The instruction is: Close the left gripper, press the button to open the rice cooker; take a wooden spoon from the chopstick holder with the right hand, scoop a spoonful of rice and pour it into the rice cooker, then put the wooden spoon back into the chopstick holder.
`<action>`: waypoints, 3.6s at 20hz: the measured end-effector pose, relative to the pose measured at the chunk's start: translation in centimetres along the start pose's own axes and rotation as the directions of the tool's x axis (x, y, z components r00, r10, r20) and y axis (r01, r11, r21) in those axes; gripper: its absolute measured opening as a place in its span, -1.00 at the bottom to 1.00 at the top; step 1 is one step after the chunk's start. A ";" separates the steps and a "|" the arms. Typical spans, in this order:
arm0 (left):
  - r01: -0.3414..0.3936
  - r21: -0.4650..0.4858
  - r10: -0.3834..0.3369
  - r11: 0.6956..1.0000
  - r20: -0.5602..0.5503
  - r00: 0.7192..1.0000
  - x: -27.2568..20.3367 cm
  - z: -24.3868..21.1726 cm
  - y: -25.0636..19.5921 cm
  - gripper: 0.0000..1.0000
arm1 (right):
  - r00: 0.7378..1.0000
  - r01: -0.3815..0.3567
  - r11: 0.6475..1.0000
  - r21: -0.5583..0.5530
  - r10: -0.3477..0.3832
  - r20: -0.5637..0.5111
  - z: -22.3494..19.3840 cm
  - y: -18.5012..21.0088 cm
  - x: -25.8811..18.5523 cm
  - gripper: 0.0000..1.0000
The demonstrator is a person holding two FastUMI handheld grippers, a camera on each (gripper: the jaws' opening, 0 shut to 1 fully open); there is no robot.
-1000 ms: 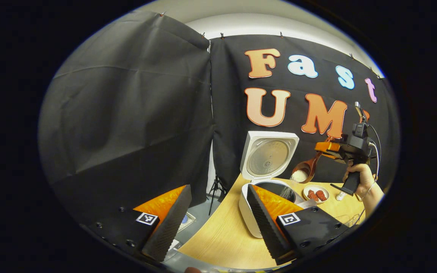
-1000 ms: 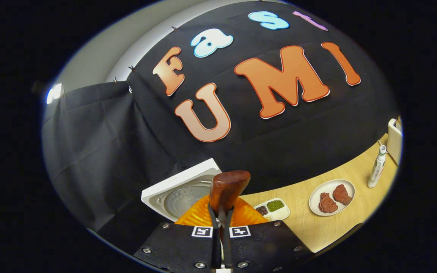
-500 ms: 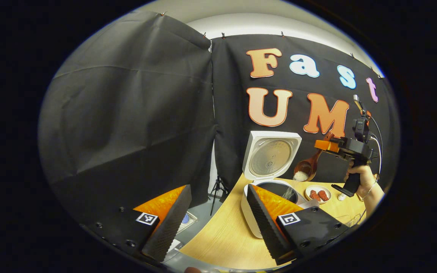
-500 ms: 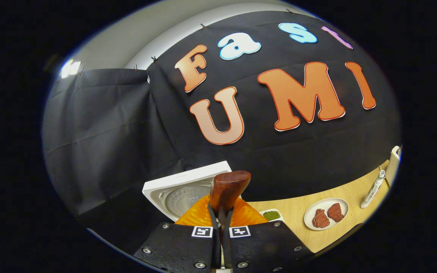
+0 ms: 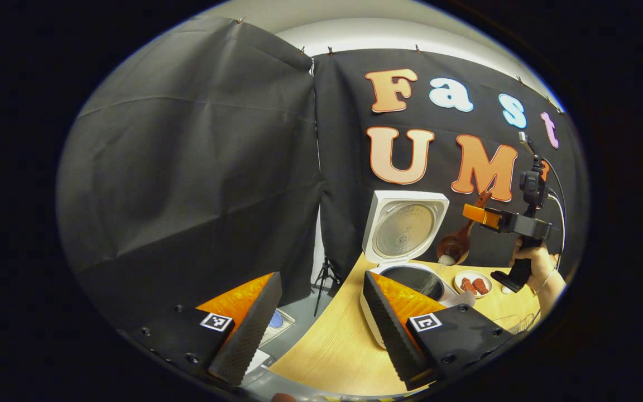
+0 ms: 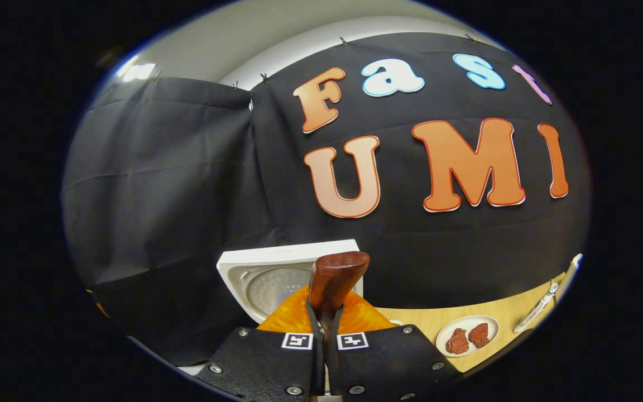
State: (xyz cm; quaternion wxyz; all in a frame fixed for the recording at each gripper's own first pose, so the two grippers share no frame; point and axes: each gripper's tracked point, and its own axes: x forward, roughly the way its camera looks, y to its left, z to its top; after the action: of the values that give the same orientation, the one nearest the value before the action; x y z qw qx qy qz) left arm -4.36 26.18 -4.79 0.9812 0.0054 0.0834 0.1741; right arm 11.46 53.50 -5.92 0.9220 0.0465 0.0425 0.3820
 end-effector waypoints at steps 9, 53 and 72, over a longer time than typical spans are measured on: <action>-0.007 0.006 0.007 1.000 -0.013 1.000 -0.3 -0.6 -0.2 1.00 | 0.999 -0.048 0.985 -0.165 0.050 0.013 -0.8 0.5 -1.0 -0.96; 0.268 0.045 -0.271 0.962 0.081 0.959 -1.1 3.6 -18.0 1.00 | 0.794 0.601 0.664 0.444 -0.559 -0.239 -15.8 -36.5 -39.0 -0.96; 0.250 0.017 -0.251 0.968 0.075 0.965 -1.8 4.7 -16.7 1.00 | 0.644 0.761 0.611 0.218 -0.669 -0.372 -22.1 -38.1 -41.2 0.66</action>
State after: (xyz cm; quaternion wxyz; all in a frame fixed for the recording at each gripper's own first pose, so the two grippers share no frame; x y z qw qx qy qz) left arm 0.47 9.97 -0.52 0.9978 0.0050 0.0461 0.0480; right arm 6.61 -1.29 -30.63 0.9590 0.1419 0.2432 -0.0334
